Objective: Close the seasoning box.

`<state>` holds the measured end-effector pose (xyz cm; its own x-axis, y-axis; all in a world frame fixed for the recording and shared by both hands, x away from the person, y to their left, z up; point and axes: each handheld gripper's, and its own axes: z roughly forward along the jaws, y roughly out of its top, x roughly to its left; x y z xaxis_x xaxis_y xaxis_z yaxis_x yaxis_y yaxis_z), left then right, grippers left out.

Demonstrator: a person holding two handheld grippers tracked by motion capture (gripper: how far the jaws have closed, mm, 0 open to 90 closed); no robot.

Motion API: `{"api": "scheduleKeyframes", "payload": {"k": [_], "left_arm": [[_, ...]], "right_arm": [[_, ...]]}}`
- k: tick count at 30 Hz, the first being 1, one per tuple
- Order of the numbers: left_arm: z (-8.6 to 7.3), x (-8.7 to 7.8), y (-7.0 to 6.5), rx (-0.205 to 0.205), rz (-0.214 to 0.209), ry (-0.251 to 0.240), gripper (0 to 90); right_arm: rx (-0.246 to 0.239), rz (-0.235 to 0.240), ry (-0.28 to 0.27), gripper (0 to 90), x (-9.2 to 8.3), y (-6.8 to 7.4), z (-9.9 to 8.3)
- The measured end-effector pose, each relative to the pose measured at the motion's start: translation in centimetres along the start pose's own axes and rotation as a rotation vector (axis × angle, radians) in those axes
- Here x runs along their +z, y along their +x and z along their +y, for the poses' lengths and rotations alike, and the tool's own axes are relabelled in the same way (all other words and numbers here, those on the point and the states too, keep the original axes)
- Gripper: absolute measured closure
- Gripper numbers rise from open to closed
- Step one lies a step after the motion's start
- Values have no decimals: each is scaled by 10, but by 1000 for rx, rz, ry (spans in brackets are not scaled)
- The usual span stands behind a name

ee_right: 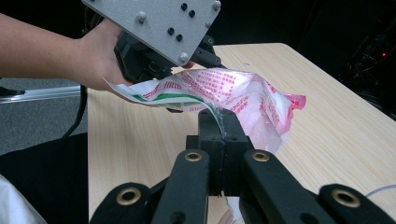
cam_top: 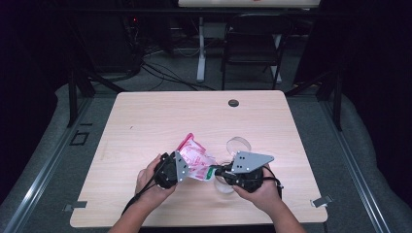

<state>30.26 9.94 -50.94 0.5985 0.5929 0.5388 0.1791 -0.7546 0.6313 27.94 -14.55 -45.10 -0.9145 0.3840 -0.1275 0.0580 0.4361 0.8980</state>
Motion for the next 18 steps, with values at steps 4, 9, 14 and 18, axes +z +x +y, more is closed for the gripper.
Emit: {"api": "scheduleKeyframes", "payload": {"k": [4, 9, 14, 18], "left_arm": [[2, 0, 1, 5, 4, -2, 582], [4, -1, 2, 19, 14, -4, 582], [7, -1, 2, 37, 26, -7, 583], [10, -1, 2, 58, 34, -5, 584]], "right_arm": [[0, -6, -2, 900, -1, -1, 0], [6, -10, -11, 900, -2, -1, 0], [14, -14, -19, 900, -4, -3, -1], [21, -16, -21, 900, -6, -5, -2]]}}
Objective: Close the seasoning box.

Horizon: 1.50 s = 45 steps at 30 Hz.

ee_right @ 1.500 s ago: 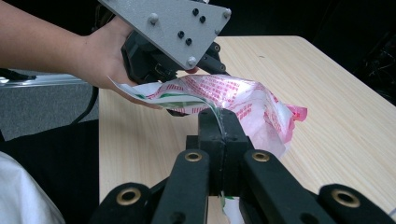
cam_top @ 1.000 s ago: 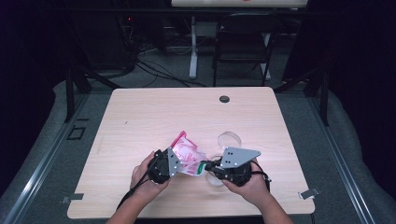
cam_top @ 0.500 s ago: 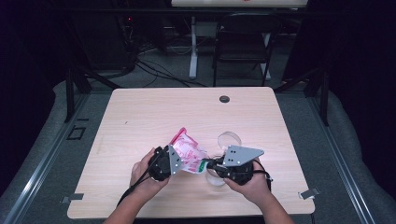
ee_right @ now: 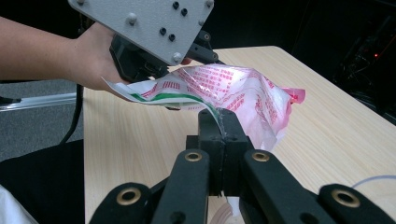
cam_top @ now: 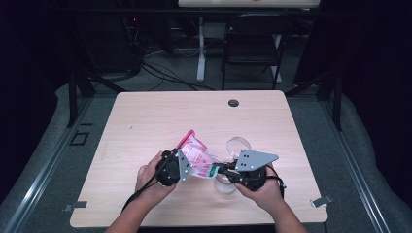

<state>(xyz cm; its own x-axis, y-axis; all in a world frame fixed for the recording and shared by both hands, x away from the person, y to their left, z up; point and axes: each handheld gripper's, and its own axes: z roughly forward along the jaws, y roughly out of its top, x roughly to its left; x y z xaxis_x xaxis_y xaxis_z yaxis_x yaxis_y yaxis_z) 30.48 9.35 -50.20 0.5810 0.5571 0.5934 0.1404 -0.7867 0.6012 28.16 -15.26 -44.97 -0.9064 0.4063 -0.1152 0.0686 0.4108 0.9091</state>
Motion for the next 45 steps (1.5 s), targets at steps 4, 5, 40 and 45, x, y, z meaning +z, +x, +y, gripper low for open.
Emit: {"api": "scheduleKeyframes", "payload": {"k": [4, 5, 40, 45], "left_arm": [[1, 0, -1, 12, 12, -2, 585], [2, -1, 0, 26, 13, 2, 585], [21, -3, -3, 171, 100, 18, 592], [24, -3, -2, 176, 117, 8, 593]], "right_arm": [[14, 0, -3, 900, -1, -2, -1], [20, 3, -6, 900, -1, -2, -2], [87, -3, -13, 900, -13, -16, -17], [87, -2, -18, 900, -15, -16, -18]]}}
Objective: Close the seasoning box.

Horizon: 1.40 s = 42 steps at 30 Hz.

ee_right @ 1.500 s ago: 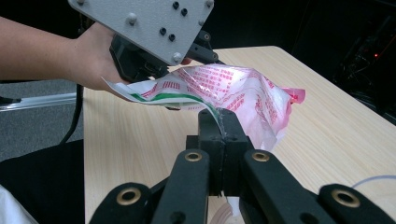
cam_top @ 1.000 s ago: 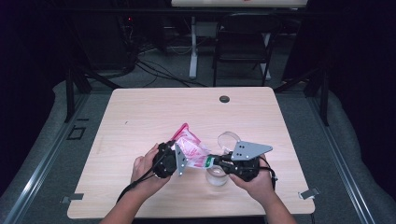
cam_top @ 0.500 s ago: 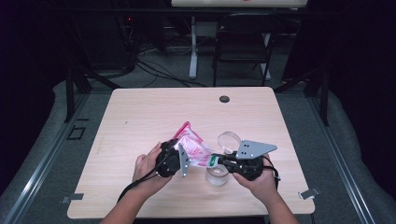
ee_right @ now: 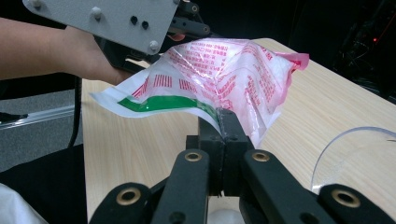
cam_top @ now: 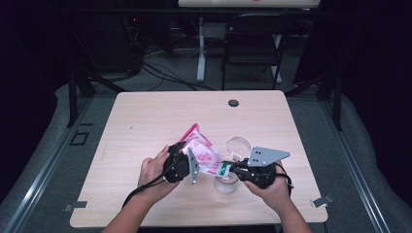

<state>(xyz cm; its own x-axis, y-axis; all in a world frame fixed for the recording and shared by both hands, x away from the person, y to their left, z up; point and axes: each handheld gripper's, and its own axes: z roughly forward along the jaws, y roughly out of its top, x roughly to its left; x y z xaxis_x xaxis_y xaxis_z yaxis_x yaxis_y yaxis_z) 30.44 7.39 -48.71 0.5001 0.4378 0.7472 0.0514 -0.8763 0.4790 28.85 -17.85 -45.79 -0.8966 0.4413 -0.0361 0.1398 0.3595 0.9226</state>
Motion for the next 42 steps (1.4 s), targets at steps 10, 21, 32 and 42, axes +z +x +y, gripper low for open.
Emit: {"api": "scheduleKeyframes", "payload": {"k": [10, 21, 32, 42], "left_arm": [[4, 1, 1, 28, 7, 6, 594], [9, 2, 1, 43, 17, -4, 596], [10, 3, -1, 61, 19, -8, 599], [10, 6, -3, 75, 27, 0, 600]], "right_arm": [[0, -4, 7, 900, -2, -1, -3], [11, -12, 12, 900, -5, -2, -8], [21, -20, 28, 900, -5, -1, -14], [26, -22, 48, 900, -2, -1, -19]]}}
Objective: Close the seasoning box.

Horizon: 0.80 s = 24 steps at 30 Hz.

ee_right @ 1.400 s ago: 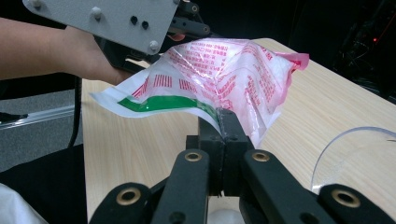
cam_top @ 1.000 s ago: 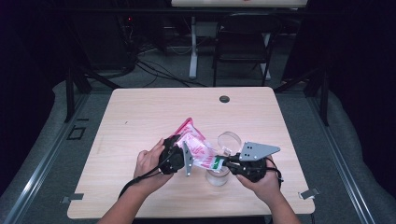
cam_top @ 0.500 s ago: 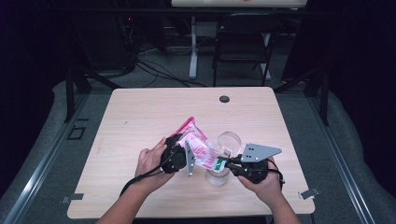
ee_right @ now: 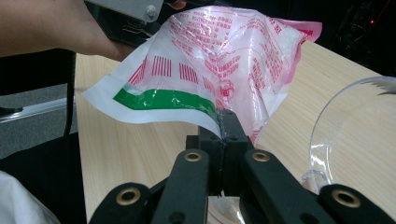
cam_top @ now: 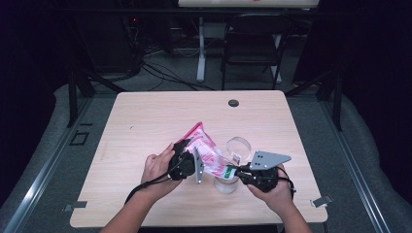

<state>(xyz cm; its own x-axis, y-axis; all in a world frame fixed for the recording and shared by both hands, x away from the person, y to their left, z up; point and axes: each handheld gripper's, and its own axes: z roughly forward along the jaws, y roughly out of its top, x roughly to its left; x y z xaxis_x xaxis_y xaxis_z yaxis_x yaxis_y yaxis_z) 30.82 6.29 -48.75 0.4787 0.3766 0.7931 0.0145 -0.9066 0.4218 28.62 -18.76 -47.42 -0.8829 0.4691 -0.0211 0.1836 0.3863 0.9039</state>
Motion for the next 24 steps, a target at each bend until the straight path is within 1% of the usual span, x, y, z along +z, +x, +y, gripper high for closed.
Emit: {"api": "scheduleKeyframes", "payload": {"k": [3, 10, 13, 15, 24], "left_arm": [[0, 0, 0, 9, 7, 0, 600], [-2, 2, -3, 26, 3, 8, 601], [-3, 3, -4, 22, -4, 12, 602], [-3, 3, -4, 23, -2, 11, 602], [-1, 2, -3, 54, 17, 11, 603]], "right_arm": [[4, 4, 4, 900, 1, 0, -1], [10, 0, 19, 900, 5, -1, -5], [5, -2, 27, 900, 6, -1, -5], [8, -1, 26, 900, 6, -1, -6], [9, 3, 29, 900, 7, -1, -7]]}}
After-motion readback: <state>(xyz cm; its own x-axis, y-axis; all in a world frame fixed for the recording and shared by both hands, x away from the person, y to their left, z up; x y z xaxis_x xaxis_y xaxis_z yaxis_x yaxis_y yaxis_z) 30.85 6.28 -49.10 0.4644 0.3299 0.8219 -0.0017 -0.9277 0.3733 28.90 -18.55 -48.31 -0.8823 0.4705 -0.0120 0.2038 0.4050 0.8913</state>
